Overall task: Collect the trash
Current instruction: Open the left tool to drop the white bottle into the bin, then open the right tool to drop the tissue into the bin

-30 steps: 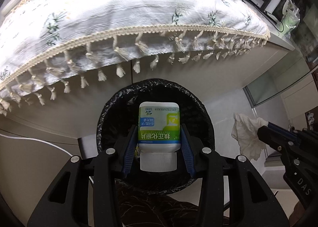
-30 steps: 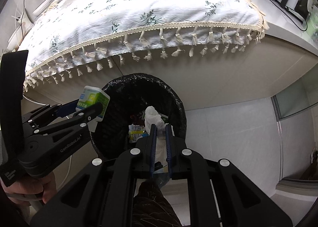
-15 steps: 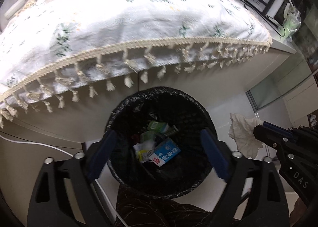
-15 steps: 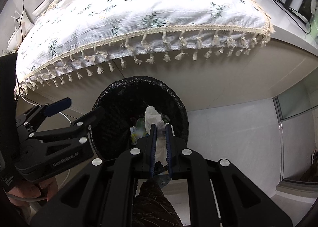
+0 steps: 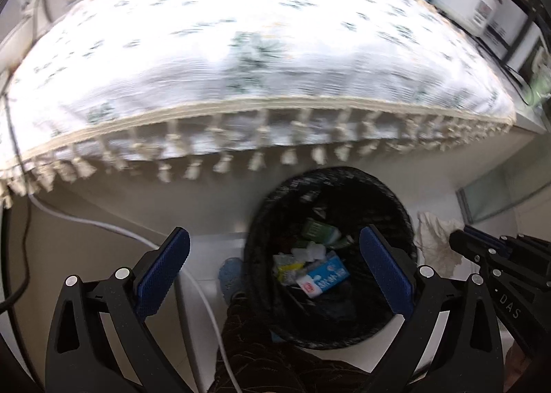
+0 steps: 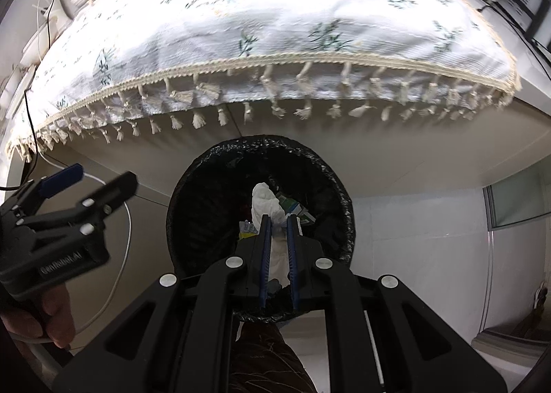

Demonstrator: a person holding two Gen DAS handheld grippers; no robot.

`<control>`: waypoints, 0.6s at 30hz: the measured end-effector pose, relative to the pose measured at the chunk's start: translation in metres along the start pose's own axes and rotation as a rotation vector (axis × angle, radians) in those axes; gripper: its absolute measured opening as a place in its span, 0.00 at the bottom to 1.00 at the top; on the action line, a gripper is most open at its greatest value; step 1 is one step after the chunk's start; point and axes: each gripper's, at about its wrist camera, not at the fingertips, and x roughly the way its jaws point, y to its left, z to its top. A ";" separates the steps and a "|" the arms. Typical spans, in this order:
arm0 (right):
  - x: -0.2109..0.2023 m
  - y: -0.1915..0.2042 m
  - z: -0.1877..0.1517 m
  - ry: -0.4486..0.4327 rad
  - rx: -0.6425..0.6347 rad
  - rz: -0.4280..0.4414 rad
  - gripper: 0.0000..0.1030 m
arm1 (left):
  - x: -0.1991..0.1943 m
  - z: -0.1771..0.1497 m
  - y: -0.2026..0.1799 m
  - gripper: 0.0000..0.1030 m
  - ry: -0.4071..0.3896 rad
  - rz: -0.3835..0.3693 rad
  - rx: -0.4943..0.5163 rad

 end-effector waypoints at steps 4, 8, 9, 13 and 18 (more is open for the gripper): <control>0.010 0.008 0.005 0.013 -0.015 0.003 0.09 | -0.002 -0.001 0.017 0.94 -0.012 0.034 -0.044; 0.018 0.014 0.009 0.024 -0.031 0.005 0.09 | -0.001 0.000 0.034 0.94 -0.012 0.069 -0.088; 0.020 0.015 0.009 0.025 -0.032 0.005 0.09 | -0.001 0.000 0.038 0.94 -0.012 0.076 -0.099; 0.030 0.016 0.013 0.035 -0.031 -0.003 0.11 | 0.001 0.001 0.048 0.94 -0.004 0.089 -0.112; 0.044 0.015 0.018 0.044 -0.042 -0.033 0.11 | 0.005 0.005 0.051 0.94 0.026 0.068 -0.114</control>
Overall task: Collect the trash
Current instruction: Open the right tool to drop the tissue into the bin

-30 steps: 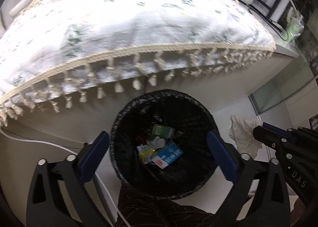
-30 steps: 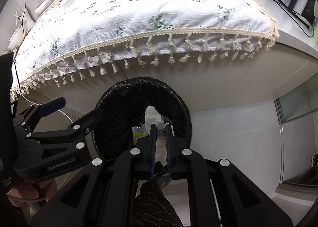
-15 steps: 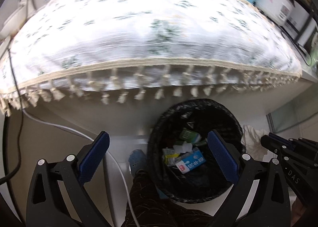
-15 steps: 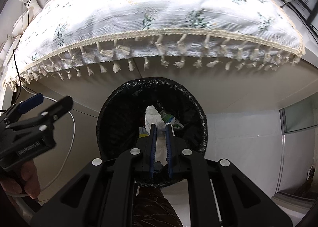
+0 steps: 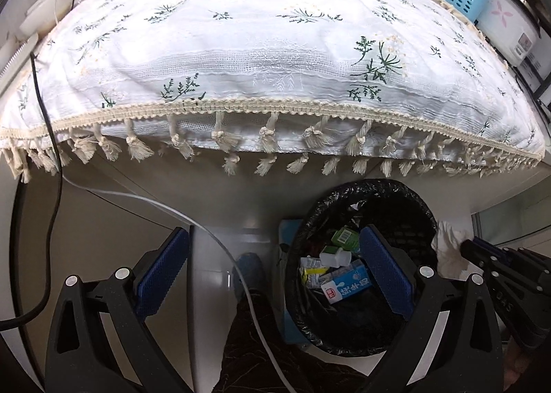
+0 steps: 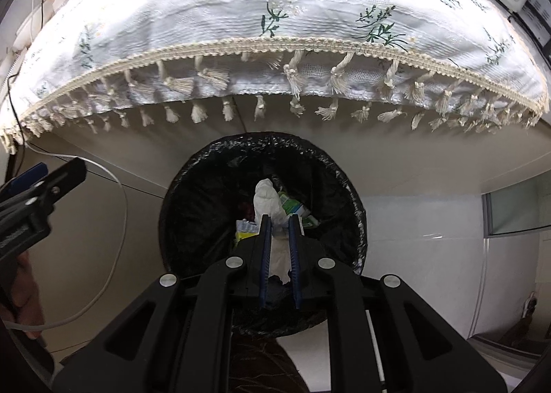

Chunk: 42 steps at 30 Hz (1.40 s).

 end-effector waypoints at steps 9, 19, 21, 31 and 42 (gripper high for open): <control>0.000 0.002 0.004 -0.026 -0.011 -0.011 0.31 | -0.007 0.007 -0.010 0.94 -0.014 -0.010 0.049; -0.016 0.011 0.011 -0.061 -0.029 -0.020 0.61 | -0.012 0.010 -0.013 0.94 -0.019 -0.024 0.060; -0.018 0.011 0.011 -0.071 -0.030 -0.020 0.67 | -0.013 0.009 -0.013 0.94 -0.022 -0.028 0.064; -0.063 0.009 0.009 -0.182 -0.039 -0.036 0.84 | -0.029 0.006 -0.011 0.94 -0.053 -0.045 0.065; -0.125 0.014 0.040 -0.315 -0.049 -0.043 0.91 | -0.066 0.035 -0.004 0.94 -0.095 -0.079 0.054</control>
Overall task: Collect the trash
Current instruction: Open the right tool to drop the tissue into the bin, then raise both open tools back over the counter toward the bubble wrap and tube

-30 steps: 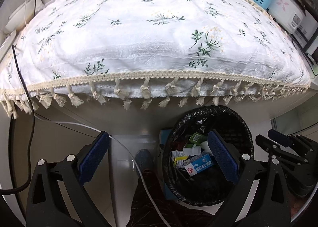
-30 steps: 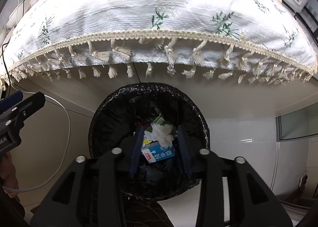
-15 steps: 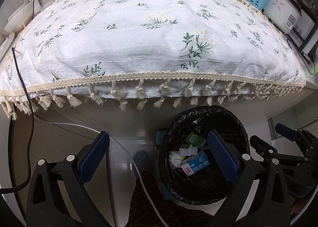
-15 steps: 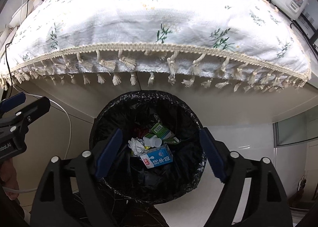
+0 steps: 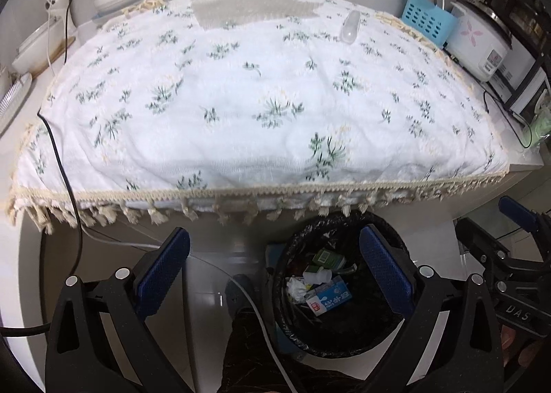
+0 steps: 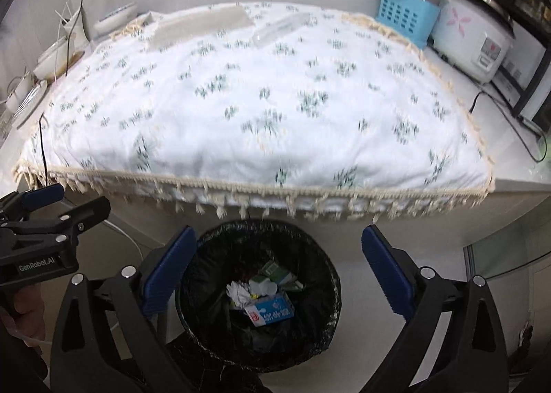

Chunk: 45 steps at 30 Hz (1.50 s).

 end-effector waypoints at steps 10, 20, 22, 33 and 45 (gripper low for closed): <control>-0.019 -0.004 0.036 -0.085 0.045 0.000 0.92 | -0.022 0.037 0.005 0.94 -0.051 -0.024 -0.009; -0.032 -0.005 0.071 -0.161 0.051 -0.006 0.92 | -0.029 0.064 0.012 0.94 -0.082 -0.025 -0.014; -0.032 -0.005 0.077 -0.171 0.053 -0.005 0.92 | -0.030 0.070 0.014 0.94 -0.086 -0.026 -0.011; -0.028 0.001 0.109 -0.202 0.064 0.001 0.92 | -0.031 0.107 0.019 0.94 -0.104 -0.033 -0.002; -0.013 -0.005 0.146 -0.206 0.099 -0.012 0.92 | -0.014 0.146 0.024 0.94 -0.105 -0.045 0.014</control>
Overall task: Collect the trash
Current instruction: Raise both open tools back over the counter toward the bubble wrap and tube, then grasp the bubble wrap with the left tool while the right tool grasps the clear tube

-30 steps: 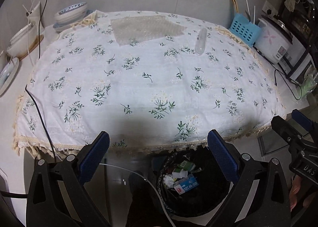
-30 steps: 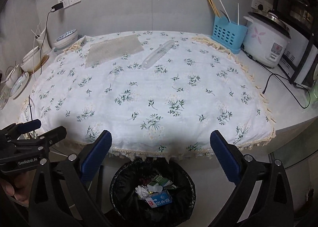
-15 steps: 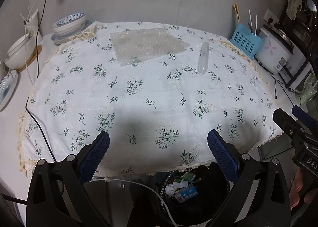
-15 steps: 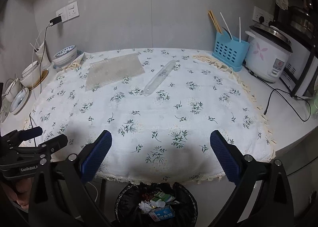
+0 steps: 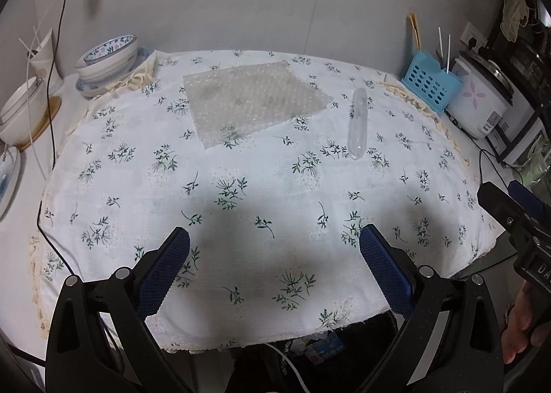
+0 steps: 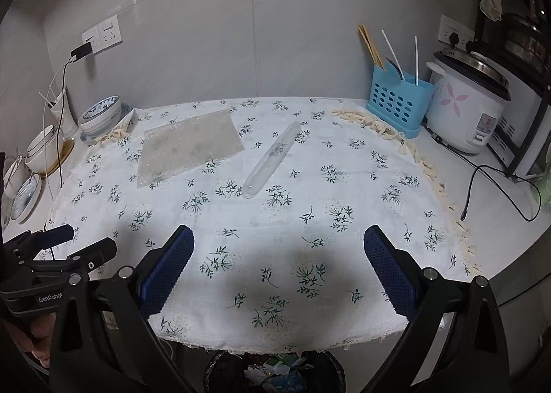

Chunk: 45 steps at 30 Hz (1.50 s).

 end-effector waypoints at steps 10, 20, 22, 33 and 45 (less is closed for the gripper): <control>0.031 0.006 0.031 0.022 -0.005 -0.013 0.92 | 0.022 0.038 0.017 0.94 0.002 0.003 -0.008; 0.079 0.011 0.059 0.067 0.008 -0.024 0.92 | 0.062 0.090 0.048 0.94 0.009 0.031 -0.033; 0.089 0.012 0.063 0.078 0.009 -0.027 0.92 | 0.072 0.098 0.055 0.93 0.016 0.032 -0.045; 0.165 0.015 0.076 0.173 0.041 -0.034 0.92 | 0.143 0.143 0.078 0.93 0.075 0.048 -0.051; 0.228 0.006 0.074 0.292 0.073 -0.080 0.84 | 0.205 0.170 0.086 0.92 0.133 0.077 -0.043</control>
